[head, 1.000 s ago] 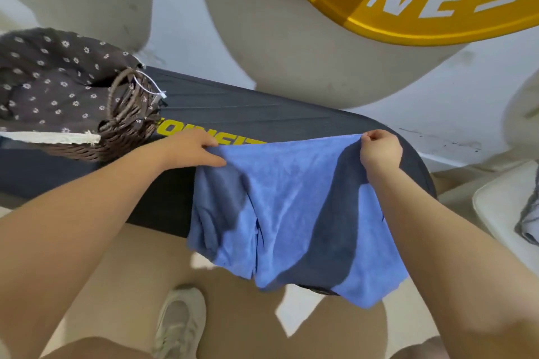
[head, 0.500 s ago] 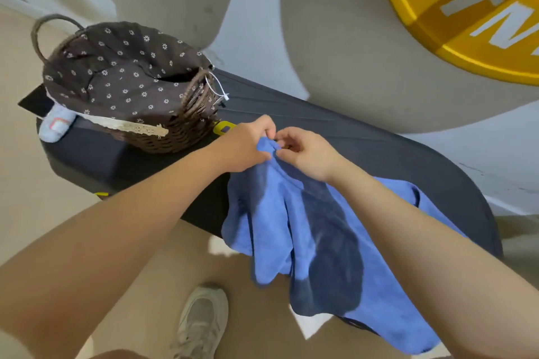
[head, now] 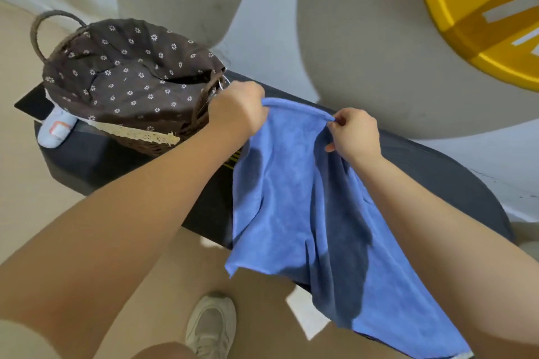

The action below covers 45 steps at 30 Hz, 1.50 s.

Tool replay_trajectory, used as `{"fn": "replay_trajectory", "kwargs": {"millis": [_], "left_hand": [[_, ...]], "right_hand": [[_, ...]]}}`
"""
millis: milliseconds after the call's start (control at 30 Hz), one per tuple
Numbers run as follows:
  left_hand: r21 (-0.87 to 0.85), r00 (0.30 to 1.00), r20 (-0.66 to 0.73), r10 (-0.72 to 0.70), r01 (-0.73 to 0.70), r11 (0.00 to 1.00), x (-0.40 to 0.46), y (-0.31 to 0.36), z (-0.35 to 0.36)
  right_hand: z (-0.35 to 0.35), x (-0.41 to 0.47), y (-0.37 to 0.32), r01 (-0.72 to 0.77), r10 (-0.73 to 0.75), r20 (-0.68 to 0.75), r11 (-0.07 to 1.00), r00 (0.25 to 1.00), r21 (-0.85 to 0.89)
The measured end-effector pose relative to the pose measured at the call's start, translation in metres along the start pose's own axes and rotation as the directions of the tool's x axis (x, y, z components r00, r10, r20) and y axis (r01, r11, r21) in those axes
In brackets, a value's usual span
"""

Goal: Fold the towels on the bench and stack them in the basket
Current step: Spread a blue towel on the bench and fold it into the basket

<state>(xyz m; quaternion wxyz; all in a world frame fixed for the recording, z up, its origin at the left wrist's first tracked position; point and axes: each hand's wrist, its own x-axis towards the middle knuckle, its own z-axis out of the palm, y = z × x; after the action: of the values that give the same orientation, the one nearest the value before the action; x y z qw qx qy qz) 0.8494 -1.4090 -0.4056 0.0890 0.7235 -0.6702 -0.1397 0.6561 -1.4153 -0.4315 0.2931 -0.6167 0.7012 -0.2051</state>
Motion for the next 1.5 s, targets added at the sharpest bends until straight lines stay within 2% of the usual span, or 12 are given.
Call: {"fn": "replay_trajectory", "kwargs": {"millis": [200,367,500,600,667,800,867,933,1033,1200,1333,1500], "left_hand": [[0.251,0.975,-0.196,0.1,-0.049,0.967,0.038,0.025,-0.028],[0.489,0.907,-0.305,0.29,-0.112,0.865,0.048,0.012,0.015],[0.492,0.853,-0.129,0.506,-0.388,0.779,0.03,0.032,0.055],[0.176,0.79,0.123,0.6,-0.613,0.771,0.008,0.061,0.081],[0.044,0.685,0.288,0.669,-0.708,0.705,-0.006,0.085,0.098],[-0.01,0.586,0.381,0.715,-0.771,0.637,-0.023,0.141,0.116],[-0.01,0.566,0.443,0.695,-0.772,0.635,-0.035,0.165,0.121],[0.003,0.548,0.482,0.684,-0.782,0.624,-0.046,0.182,0.126],[0.054,0.549,0.519,0.654,-0.785,0.617,-0.056,0.197,0.137],[0.062,0.618,0.475,0.626,-0.734,0.677,-0.067,0.198,0.143],[0.062,0.651,0.49,0.58,-0.69,0.722,-0.072,0.194,0.14],[0.101,0.68,0.508,0.529,-0.657,0.747,-0.076,0.193,0.149]], "right_hand": [[0.0,0.019,-0.014,0.035,-0.032,-0.097,0.999,0.995,0.024],[0.017,0.014,0.001,0.054,-0.05,0.098,0.998,0.994,-0.044],[0.007,-0.024,0.043,0.063,-0.055,0.054,0.984,0.997,-0.165],[-0.019,-0.054,0.086,-0.002,-0.013,-0.05,0.955,0.999,-0.295],[-0.043,-0.073,0.116,-0.126,0.087,-0.134,0.94,0.987,-0.316],[-0.086,-0.101,0.164,-0.395,0.338,-0.236,0.88,0.911,-0.264],[-0.096,-0.114,0.181,-0.465,0.433,-0.173,0.847,0.884,-0.256],[-0.094,-0.127,0.192,-0.412,0.434,-0.032,0.827,0.9,-0.384],[-0.084,-0.139,0.201,-0.271,0.312,-0.021,0.787,0.95,-0.555],[-0.094,-0.133,0.215,-0.243,0.224,-0.111,0.741,0.968,-0.626],[-0.133,-0.112,0.224,-0.333,0.249,-0.24,0.84,0.938,-0.428],[-0.18,-0.071,0.233,-0.535,0.48,-0.291,0.831,0.828,-0.152]]}}
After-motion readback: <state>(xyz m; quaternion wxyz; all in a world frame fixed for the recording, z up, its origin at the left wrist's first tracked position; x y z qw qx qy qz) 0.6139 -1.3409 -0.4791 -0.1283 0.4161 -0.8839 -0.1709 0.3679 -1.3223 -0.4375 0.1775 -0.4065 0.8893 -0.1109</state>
